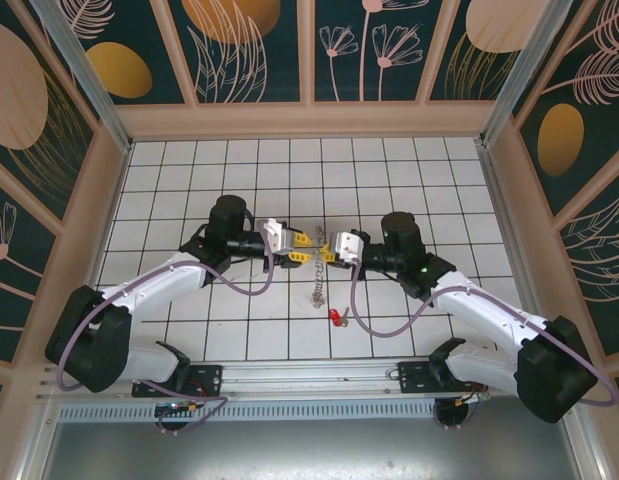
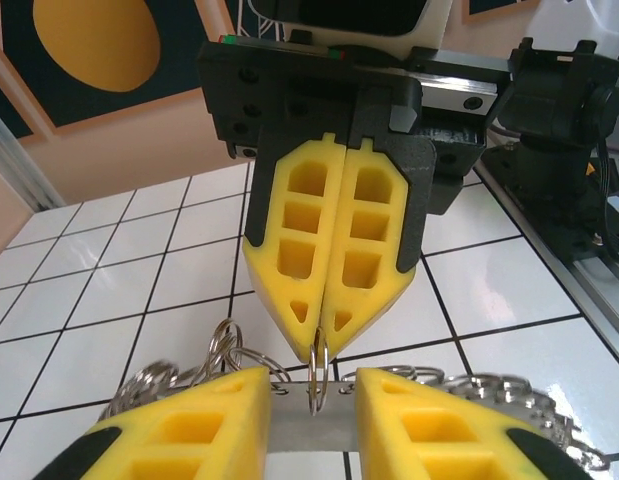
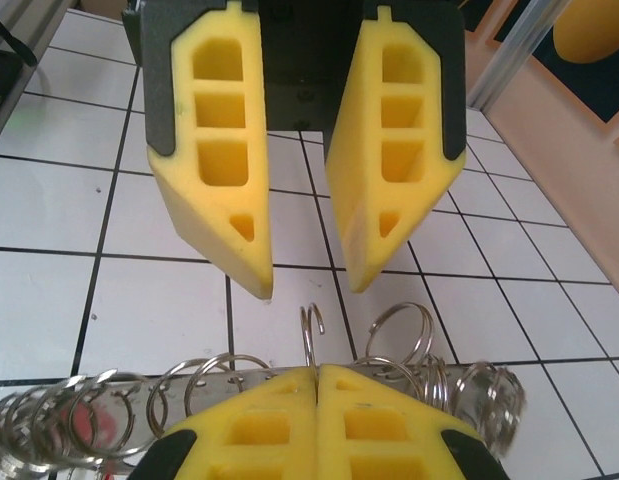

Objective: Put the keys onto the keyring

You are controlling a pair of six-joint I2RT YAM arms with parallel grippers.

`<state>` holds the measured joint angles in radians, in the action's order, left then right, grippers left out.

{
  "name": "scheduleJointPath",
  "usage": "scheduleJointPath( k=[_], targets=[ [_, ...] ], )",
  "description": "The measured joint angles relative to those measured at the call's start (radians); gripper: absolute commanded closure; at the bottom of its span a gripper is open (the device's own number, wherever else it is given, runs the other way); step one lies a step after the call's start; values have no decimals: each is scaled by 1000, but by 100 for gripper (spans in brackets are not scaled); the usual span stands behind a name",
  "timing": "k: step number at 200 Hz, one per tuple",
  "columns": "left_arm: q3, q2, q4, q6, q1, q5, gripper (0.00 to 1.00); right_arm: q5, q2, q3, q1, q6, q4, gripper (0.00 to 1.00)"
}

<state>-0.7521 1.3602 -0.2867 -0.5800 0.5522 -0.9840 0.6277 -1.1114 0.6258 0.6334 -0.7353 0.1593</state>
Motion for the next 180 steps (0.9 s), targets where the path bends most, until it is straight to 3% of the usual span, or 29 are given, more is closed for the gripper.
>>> scheduleJointPath(
  k=[48, 80, 95, 133, 150, 180],
  targets=[
    [-6, 23, 26, -50, 18, 5, 75, -3, -3, 10, 4, 1, 0, 100],
    [-11, 31, 33, -69, 21, 18, 86, -3, -16, 12, 8, 4, 0, 100],
    [-11, 31, 31, -62, 22, 23, 100, -3, -24, 15, 15, 4, 0, 100],
    [-11, 34, 18, -35, 20, 28, 100, -8, -31, 19, 16, 7, -3, 100],
    [5, 34, -33, 8, 20, 26, 100, -5, -31, 23, 11, 12, -5, 86],
    [48, 34, -177, 127, 24, -3, 100, 37, -28, 23, -6, 27, -6, 81]
  ],
)
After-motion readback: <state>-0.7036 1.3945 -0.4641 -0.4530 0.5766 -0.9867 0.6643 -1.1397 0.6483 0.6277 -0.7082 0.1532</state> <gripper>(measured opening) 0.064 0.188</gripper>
